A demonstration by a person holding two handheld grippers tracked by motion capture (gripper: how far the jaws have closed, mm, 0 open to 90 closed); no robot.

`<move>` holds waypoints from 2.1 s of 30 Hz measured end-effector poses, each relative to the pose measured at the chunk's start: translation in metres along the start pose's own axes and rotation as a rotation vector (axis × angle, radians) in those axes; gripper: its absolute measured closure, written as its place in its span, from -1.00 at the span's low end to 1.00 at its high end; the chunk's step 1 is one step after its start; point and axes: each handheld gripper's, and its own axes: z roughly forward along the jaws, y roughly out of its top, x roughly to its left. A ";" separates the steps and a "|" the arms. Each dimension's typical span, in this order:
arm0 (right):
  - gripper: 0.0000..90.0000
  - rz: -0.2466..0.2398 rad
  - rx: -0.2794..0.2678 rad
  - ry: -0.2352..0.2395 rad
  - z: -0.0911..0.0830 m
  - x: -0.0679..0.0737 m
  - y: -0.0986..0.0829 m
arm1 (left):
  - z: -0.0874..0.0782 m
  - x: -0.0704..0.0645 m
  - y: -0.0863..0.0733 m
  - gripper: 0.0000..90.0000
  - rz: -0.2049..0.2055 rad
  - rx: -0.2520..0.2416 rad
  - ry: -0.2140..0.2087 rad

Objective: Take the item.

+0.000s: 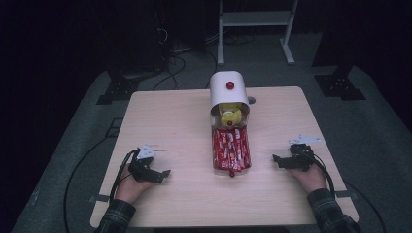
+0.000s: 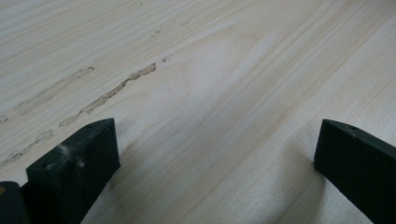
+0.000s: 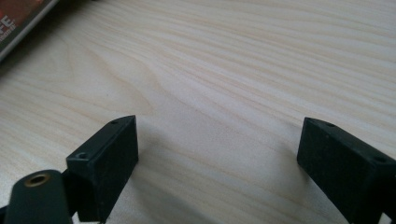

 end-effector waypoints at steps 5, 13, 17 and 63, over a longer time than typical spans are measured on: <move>-0.75 -0.001 0.000 0.000 0.000 0.000 0.000 | 0.000 0.000 0.000 -1.00 0.000 0.000 0.000; -0.74 -0.001 0.000 0.001 0.000 0.000 0.000 | 0.000 0.000 0.000 -1.00 0.000 0.000 0.000; -0.74 0.004 0.044 -0.006 -0.002 -0.003 0.004 | 0.000 0.000 0.000 -1.00 0.003 0.000 0.000; -0.73 0.012 0.026 0.015 -0.022 0.003 0.017 | 0.000 0.000 0.000 -1.00 0.005 0.001 0.000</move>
